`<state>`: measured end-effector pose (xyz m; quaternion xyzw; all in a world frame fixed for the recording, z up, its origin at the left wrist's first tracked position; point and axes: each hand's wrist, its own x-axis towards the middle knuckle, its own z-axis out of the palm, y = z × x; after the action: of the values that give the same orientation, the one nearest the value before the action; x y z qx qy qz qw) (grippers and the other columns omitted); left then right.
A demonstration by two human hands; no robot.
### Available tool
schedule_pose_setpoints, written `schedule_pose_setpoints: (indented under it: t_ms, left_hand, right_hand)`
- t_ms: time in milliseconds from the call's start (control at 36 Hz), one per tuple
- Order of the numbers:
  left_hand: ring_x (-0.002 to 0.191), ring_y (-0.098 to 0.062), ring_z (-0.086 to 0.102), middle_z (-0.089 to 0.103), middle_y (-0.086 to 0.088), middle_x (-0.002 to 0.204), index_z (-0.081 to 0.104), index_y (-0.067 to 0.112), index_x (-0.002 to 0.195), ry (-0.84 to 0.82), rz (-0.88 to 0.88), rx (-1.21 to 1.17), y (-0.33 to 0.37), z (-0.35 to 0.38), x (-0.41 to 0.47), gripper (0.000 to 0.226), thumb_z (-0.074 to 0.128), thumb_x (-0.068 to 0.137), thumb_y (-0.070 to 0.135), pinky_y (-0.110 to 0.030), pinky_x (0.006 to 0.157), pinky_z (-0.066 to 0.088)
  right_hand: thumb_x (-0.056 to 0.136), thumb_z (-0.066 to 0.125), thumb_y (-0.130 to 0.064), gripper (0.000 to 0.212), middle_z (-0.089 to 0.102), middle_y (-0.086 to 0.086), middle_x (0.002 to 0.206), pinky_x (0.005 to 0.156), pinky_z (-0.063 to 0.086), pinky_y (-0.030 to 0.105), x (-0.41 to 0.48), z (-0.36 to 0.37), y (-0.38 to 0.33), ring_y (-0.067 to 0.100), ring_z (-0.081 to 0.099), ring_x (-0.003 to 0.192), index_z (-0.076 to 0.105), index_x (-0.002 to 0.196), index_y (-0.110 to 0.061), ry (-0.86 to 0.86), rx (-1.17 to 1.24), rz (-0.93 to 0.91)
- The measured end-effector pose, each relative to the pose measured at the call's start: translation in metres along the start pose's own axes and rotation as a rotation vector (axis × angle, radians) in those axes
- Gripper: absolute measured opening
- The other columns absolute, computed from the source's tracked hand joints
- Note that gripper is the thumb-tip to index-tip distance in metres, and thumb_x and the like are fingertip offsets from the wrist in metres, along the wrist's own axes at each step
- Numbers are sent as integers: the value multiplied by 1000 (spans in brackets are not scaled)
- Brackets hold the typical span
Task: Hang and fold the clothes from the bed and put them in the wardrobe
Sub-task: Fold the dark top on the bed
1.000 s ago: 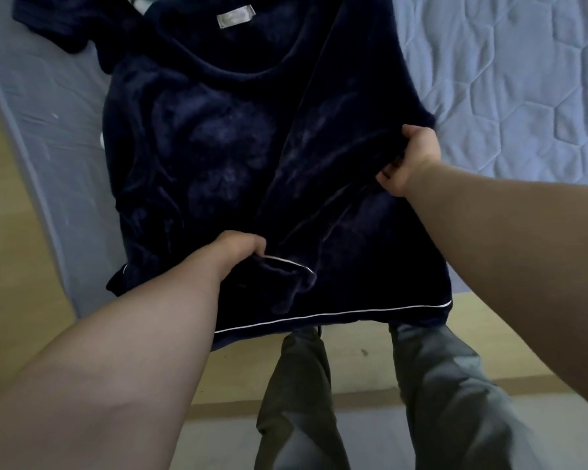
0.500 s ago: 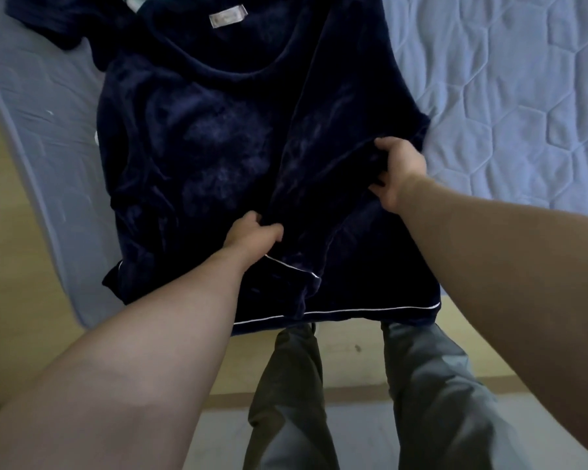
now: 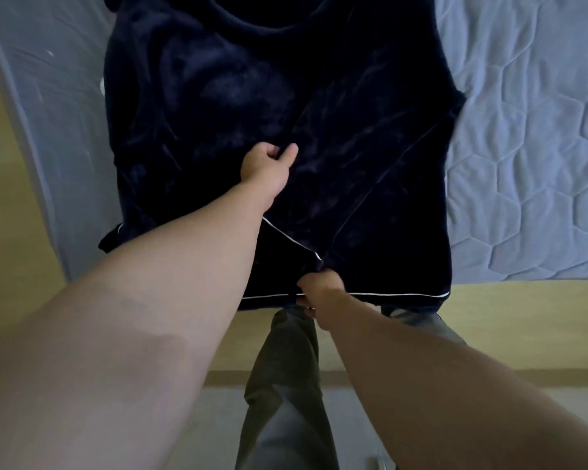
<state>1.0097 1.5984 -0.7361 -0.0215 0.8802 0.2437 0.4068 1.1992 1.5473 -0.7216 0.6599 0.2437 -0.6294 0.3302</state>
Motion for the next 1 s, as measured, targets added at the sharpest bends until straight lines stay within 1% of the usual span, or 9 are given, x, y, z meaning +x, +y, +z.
schedule_pose_setpoints:
  t_ms: [139, 278, 361, 444, 667, 722, 833, 917, 1000]
  left_hand:
    - [81, -9, 61, 67, 9, 89, 64, 26, 91, -58, -83, 40, -30, -22, -16, 48, 65, 77, 72, -25, 64, 44]
    - [73, -18, 63, 66, 6, 75, 68, 25, 80, -139, -127, 190, -74, -48, -39, 31, 58, 63, 48, -28, 60, 42]
    - [72, -15, 66, 70, 7, 77, 67, 28, 81, -184, -159, 248, -104, -57, -48, 20, 64, 61, 29, -25, 59, 46]
    - [77, -16, 68, 72, 4, 82, 67, 28, 80, -143, -162, 251, -131, -59, -49, 16, 75, 72, 17, -24, 63, 50]
    - [68, -1, 60, 65, 13, 80, 59, 31, 86, 120, -41, 137, -153, -68, -68, 19, 73, 83, 43, -15, 55, 39]
    - [73, -9, 59, 60, 10, 96, 59, 26, 98, 246, 58, 194, -152, -81, -68, 18, 67, 89, 39, -22, 62, 40]
    - [105, -26, 56, 51, -4, 123, 55, 20, 112, 582, 153, 354, -152, -122, -62, 36, 71, 80, 20, -37, 82, 45]
    - [121, -30, 50, 49, -4, 133, 51, 21, 123, 710, 23, 396, -159, -158, -49, 61, 77, 68, 26, -43, 99, 39]
    - [125, -32, 50, 52, -6, 137, 50, 20, 131, 516, -196, 347, -175, -189, -29, 66, 74, 73, 36, -46, 106, 40]
  right_hand:
    - [87, 57, -14, 45, 64, 11, 113, 88, 57, 48, -1, 3, 5, 28, 65, 100, 49, 131, -16, 12, 136, -34]
    - [78, 70, -21, 53, 67, 8, 110, 87, 56, 45, -9, 2, 7, 27, 67, 99, 47, 125, -21, -52, 203, -5]
    - [86, 70, -14, 41, 68, 10, 107, 87, 59, 44, -6, 6, 10, 25, 68, 95, 52, 123, -17, -4, 107, -22]
    - [97, 59, -5, 6, 68, 9, 85, 61, 57, 29, -5, 13, 15, 15, 64, 66, 57, 100, -10, 8, 49, 25]
    - [93, 56, -33, 25, 67, 10, 97, 83, 58, 39, -14, 26, -4, 28, 69, 93, 54, 82, -10, 182, -852, -55]
    - [94, 53, -30, 26, 67, 11, 97, 85, 58, 39, -21, 33, -14, 27, 69, 93, 52, 79, -9, 118, -1057, -69]
    - [96, 44, -15, 29, 64, 7, 51, 44, 44, 20, -35, 63, -34, 17, 54, 36, 60, 74, -5, 20, -1145, -58]
    - [95, 48, -18, 24, 68, 6, 58, 50, 44, 24, -39, 95, -49, 19, 55, 47, 62, 80, -6, 12, -955, -152]
    - [94, 55, -25, 18, 70, 1, 71, 51, 46, 23, -42, 127, -68, 16, 60, 57, 63, 84, -13, -4, -821, -349]
